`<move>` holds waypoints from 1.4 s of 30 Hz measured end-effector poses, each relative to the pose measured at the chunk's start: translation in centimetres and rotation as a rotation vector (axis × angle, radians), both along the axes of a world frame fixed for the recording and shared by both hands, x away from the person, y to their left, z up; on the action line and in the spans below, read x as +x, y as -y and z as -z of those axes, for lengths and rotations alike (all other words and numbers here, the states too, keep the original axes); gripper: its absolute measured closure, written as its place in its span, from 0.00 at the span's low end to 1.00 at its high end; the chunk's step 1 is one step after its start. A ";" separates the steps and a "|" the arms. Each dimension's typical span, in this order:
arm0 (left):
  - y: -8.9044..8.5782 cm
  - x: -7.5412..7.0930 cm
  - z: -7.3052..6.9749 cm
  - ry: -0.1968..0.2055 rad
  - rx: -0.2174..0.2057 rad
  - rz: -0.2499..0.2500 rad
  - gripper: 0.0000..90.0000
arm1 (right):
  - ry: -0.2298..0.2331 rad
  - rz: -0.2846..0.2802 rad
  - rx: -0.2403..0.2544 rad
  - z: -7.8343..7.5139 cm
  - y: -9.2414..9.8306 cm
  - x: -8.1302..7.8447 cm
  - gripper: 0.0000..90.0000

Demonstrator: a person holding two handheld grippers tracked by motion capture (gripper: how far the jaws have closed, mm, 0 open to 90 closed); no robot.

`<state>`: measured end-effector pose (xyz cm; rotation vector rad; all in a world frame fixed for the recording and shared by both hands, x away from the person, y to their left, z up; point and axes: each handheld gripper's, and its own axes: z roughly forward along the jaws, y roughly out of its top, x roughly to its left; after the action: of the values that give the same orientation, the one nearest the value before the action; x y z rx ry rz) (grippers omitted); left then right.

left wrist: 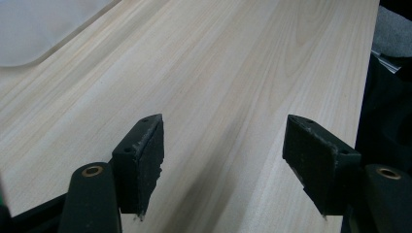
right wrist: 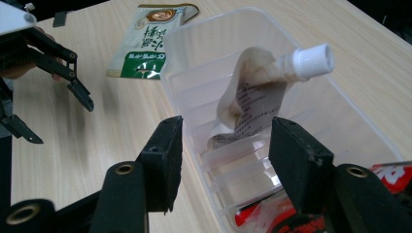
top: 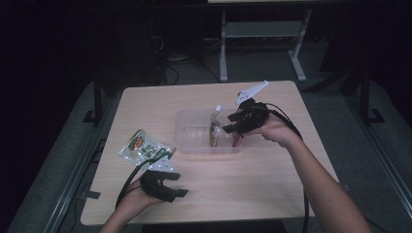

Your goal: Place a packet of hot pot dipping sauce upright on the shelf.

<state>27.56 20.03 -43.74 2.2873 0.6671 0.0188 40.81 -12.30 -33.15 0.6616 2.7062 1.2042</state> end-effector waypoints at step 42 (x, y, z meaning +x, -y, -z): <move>-0.8 0.2 -0.3 -0.001 0.013 -0.025 0.45 | -0.049 0.111 0.029 9.0 1.8 -9.9 0.28</move>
<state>27.75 20.84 -43.45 2.2921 0.6981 0.0337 30.94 -14.05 -42.16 0.8434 2.6558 1.2184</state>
